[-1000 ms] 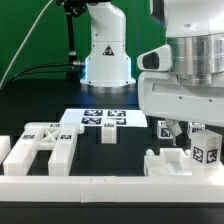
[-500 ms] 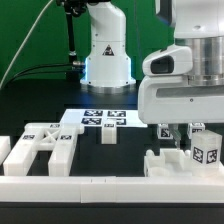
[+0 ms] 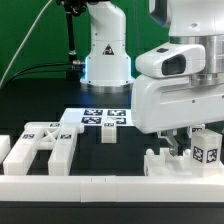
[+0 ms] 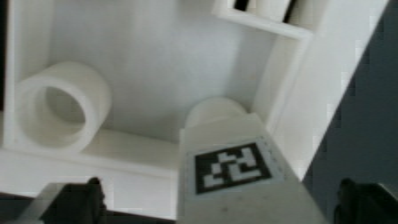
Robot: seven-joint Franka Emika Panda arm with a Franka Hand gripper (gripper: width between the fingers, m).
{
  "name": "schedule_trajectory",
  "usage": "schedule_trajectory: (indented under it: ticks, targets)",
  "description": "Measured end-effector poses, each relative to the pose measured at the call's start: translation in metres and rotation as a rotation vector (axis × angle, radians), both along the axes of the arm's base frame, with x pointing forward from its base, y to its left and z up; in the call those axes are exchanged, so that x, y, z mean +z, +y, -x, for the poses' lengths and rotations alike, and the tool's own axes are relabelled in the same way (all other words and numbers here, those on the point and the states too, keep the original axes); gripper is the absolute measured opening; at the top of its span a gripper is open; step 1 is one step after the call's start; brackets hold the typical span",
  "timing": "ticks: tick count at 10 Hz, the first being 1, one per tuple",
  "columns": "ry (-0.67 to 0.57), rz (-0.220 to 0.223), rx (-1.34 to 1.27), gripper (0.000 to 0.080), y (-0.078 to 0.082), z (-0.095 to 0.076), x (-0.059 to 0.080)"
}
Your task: Assemble chair
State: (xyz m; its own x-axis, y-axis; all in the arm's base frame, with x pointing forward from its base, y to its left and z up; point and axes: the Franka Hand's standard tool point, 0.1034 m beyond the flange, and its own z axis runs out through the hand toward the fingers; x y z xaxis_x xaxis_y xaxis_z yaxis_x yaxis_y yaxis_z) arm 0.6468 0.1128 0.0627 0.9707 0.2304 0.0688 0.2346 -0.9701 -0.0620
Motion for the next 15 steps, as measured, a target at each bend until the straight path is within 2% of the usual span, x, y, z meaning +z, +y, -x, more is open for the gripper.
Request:
schedule_trajectory:
  ticks: [2, 3, 4, 6, 11, 12, 13, 15]
  targets:
    - [0.006, -0.006, -0.071, 0.0369, -0.001, 0.000, 0.000]
    - [0.012, -0.010, -0.146, 0.0369, 0.000, 0.000, 0.000]
    - [0.014, -0.012, -0.174, 0.0284, 0.000, 0.000, 0.000]
    - [0.027, -0.021, -0.336, 0.0284, 0.001, 0.000, 0.000]
    - [0.092, -0.058, -1.062, 0.0284, 0.010, 0.002, 0.000]
    - [0.118, -0.097, -1.279, 0.0285, 0.009, 0.000, 0.000]
    - [0.137, -0.119, -1.328, 0.0285, 0.006, -0.001, 0.000]
    - [0.157, -0.129, -1.472, 0.0285, 0.008, 0.000, 0.000]
